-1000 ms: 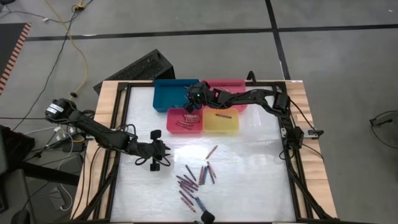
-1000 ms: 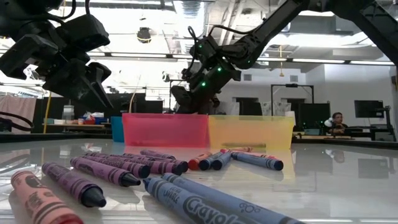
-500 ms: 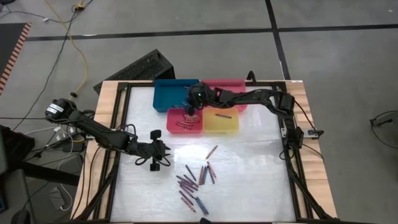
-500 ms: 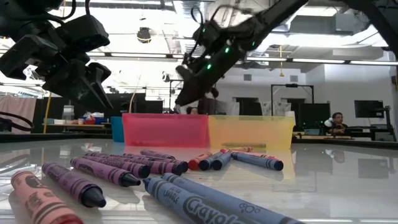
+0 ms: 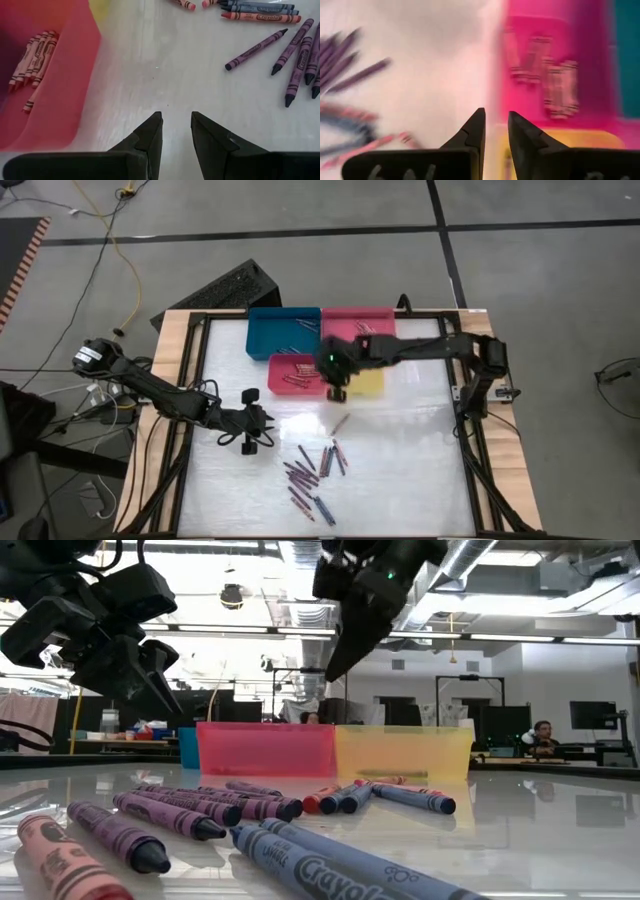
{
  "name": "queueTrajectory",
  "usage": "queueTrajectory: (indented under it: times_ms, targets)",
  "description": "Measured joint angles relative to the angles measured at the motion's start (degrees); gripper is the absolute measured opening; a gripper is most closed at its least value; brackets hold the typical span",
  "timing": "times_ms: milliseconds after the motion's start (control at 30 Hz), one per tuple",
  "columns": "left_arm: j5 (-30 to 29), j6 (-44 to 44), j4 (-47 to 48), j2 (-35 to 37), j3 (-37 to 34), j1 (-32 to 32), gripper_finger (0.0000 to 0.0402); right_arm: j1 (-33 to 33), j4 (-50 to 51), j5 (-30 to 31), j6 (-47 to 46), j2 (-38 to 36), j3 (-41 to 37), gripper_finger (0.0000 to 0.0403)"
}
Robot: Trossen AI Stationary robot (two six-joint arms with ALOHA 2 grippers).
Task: Sort crayons
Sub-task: Put the pink crayon into the pink bin
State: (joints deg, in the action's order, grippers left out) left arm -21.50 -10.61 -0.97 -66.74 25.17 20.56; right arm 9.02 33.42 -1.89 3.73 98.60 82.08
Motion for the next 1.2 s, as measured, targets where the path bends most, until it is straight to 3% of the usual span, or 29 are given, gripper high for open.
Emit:
queueTrajectory:
  times_ms: [133,500,833,1200]
  targets:
    - [-0.23,-0.04,-0.02,0.0,0.0,0.0,0.0094,-6.15,2.42,-0.11,5.07,0.39,-0.04,0.0082]
    - [-0.33,0.23,-0.13,0.0,0.04,0.0,0.0094,-18.55,5.29,0.14,5.38,6.5,-0.02,0.0082]
    - [-0.3,0.07,-0.28,-0.02,0.07,0.0,0.0094,-19.73,7.33,3.31,7.28,16.04,0.17,0.0082]
    - [-0.83,0.24,-0.09,-0.01,0.07,0.0,0.0094,-19.94,7.7,4.7,6.23,17.93,0.17,0.0082]
